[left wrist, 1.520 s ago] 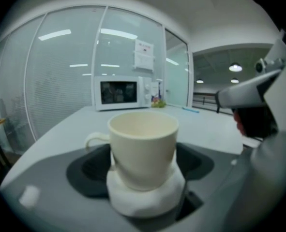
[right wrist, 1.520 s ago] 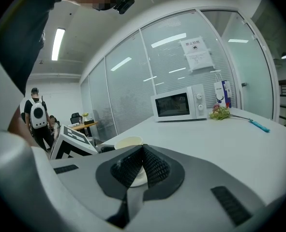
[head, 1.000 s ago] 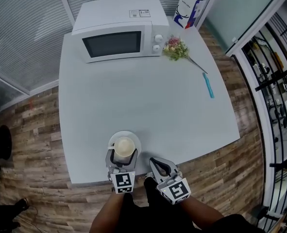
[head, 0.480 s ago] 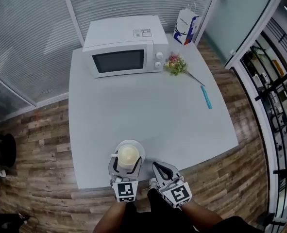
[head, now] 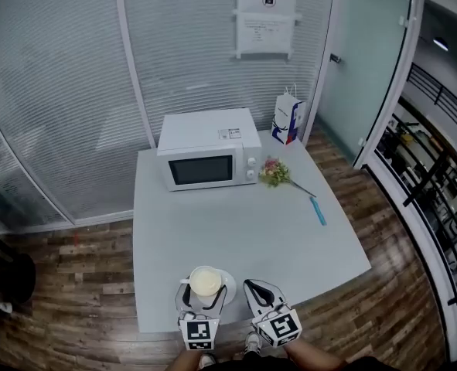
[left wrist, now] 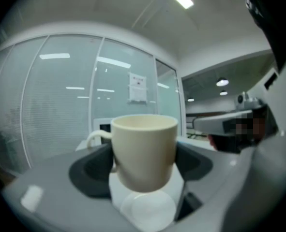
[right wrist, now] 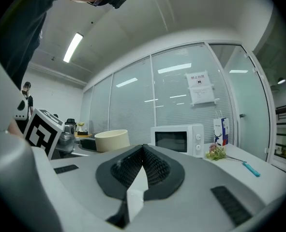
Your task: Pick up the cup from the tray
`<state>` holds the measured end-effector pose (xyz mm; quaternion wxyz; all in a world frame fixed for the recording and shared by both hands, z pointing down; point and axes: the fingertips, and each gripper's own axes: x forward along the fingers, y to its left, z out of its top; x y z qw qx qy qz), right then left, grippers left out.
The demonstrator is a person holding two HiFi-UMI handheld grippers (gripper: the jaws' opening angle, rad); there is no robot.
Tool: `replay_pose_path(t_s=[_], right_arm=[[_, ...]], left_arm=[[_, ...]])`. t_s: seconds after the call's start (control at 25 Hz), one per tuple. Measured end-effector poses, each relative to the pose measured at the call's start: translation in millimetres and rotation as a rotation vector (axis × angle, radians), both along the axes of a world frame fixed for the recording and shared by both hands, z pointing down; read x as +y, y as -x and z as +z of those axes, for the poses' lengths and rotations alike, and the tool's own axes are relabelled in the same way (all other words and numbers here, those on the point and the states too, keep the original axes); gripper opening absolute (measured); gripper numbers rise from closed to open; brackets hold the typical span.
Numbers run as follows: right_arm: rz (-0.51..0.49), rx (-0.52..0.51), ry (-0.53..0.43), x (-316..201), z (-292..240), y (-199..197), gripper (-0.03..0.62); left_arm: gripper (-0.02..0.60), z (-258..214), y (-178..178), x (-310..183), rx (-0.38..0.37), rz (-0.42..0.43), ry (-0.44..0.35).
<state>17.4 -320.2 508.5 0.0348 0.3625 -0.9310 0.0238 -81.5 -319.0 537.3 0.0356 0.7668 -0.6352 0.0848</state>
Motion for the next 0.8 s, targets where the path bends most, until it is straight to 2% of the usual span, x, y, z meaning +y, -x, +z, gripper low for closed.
replay_pose_path(t_s=[0.36,0.8], right_arm=[[0.025,-0.043,-0.095,-1.7,-51.7,5.5,0.003],[0.033,-0.027,-0.141,3.0,-69.3,11.9,0.003]], left_arm=[[0.400,-46.6,12.1,10.0,0.025,0.006,-0.066],[0.400,-63.6,9.0,15.2,0.025,0.030,-0.104]])
